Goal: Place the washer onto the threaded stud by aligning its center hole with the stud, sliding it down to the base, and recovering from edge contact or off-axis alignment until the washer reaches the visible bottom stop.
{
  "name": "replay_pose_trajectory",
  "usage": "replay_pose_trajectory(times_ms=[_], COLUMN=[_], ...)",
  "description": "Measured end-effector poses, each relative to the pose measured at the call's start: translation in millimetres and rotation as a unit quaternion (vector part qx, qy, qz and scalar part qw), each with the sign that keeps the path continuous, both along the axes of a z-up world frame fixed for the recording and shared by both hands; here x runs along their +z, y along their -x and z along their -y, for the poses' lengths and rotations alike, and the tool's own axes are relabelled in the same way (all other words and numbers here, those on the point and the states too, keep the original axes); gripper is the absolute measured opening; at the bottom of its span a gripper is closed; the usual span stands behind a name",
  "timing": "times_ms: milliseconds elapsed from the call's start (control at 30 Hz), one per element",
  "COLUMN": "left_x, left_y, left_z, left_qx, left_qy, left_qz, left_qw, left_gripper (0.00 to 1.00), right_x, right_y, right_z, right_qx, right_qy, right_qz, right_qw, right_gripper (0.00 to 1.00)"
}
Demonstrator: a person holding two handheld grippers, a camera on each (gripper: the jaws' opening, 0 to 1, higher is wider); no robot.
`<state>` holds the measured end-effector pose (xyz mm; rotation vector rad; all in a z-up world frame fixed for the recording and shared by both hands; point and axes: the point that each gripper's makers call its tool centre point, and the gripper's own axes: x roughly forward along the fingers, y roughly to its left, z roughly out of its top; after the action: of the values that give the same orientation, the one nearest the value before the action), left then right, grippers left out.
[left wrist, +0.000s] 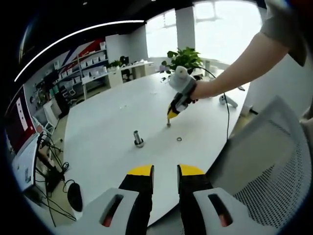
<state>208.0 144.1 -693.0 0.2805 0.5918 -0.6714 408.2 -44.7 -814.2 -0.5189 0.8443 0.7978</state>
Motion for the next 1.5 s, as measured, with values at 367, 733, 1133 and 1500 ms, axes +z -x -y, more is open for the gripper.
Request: replay_pose_trajectory(times_ms=[367, 733, 1133, 1500], left_x=[3.2, 4.5, 3.7, 3.8], left_y=[-1.4, -1.7, -0.3, -0.2], left_z=[-2, -2, 0, 0], left_qx=[0.006, 0.007, 0.000, 0.000], left_qy=[0.006, 0.004, 0.004, 0.008], left_qz=[0.005, 0.012, 0.010, 0.009], left_qw=[1.0000, 0.9999, 0.9999, 0.9999], left_gripper=[0.17, 0.17, 0.17, 0.17], right_x=[-2.2, -3.6, -24.9, -46.7], right_y=[18, 33, 61, 72], right_z=[8, 9, -10, -19], right_qx=[0.005, 0.012, 0.061, 0.076], right_qy=[0.011, 0.016, 0.051, 0.072], right_qz=[-0.010, -0.025, -0.070, -0.103], right_qw=[0.9999, 0.9995, 0.9943, 0.9891], right_gripper=[0.17, 0.18, 0.21, 0.23])
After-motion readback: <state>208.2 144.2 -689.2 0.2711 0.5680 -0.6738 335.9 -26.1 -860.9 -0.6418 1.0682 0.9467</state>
